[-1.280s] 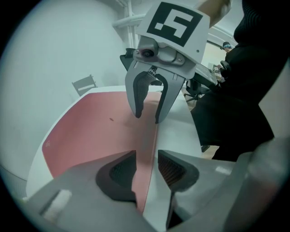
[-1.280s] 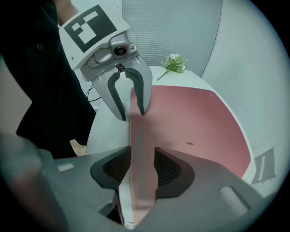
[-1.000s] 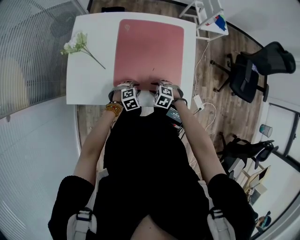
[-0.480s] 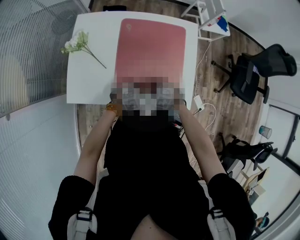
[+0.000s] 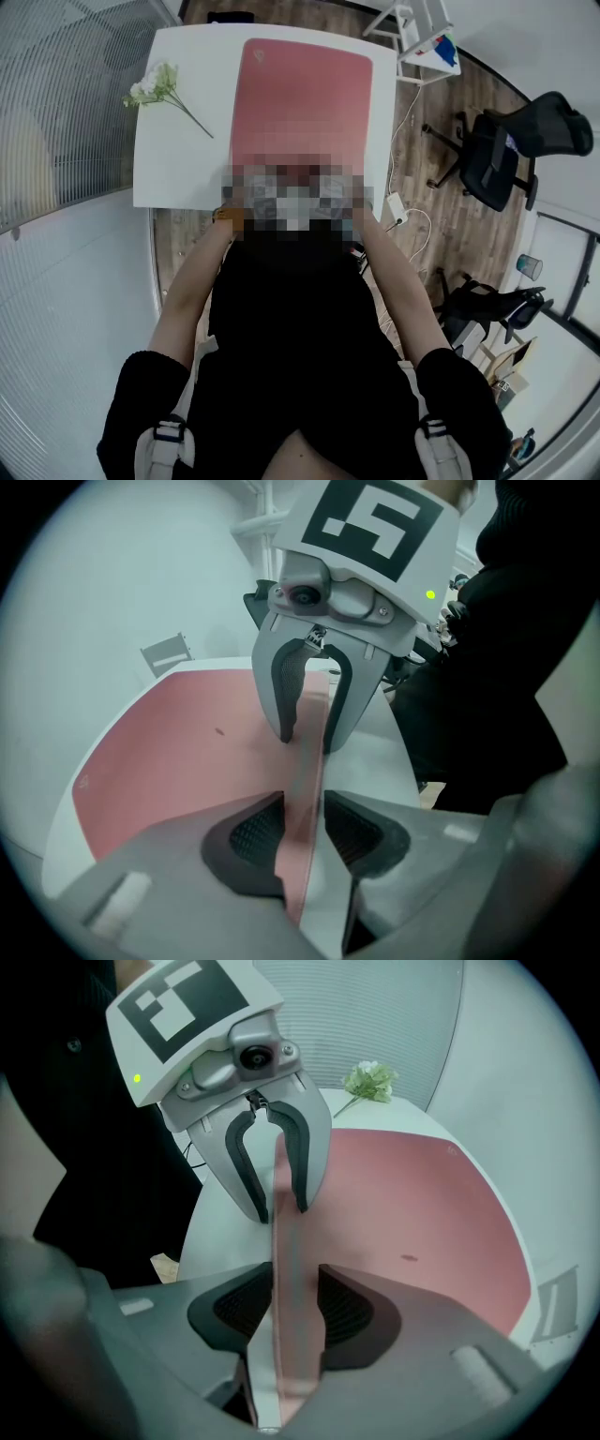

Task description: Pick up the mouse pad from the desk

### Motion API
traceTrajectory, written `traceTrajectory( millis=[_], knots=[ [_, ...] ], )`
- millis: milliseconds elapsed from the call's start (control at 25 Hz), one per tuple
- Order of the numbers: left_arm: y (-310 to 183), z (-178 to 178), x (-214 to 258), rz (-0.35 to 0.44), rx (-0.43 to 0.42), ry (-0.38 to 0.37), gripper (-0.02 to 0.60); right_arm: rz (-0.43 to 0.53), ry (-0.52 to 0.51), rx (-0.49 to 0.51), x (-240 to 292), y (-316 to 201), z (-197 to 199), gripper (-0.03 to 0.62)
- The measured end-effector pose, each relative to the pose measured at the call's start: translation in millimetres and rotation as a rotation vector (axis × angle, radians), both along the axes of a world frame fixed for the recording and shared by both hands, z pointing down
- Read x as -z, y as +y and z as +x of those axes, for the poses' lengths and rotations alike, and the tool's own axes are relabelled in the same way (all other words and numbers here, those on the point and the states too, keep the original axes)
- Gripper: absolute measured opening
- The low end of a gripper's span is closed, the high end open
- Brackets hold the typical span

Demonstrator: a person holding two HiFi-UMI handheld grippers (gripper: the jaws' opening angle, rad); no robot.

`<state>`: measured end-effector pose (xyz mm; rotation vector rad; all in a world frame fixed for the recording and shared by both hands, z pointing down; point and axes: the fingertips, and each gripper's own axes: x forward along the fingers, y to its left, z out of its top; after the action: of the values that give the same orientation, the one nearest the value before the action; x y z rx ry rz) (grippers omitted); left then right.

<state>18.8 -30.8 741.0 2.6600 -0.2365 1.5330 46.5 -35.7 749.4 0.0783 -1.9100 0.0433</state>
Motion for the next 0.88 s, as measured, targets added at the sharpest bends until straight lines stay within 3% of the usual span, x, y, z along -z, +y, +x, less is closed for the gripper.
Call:
traceTrajectory(
  millis=[160,320,760,880],
  knots=[
    [-3.5,-2.4,-2.4,0.016,0.007,-0.024,0.123,0.010,0.006,-0.012,0.5,-0.7,6.9,0.183],
    [-3.0,-3.0,-6.6,0.052,-0.022,-0.054,0.116,0.048,0.035,0.037,-1.4,2.3,4.1,0.157],
    [-1.0,0.4,17.8,0.111,0.007,0.034,0.051,0.118,0.001,0.046,13.1,2.5,3.7,0.143],
    [-18.4,-4.8,24.3,0.168,0.075,0.055,0.036,0.098,0.000,0.053,12.7,2.0,-0.6,0.156]
  ],
)
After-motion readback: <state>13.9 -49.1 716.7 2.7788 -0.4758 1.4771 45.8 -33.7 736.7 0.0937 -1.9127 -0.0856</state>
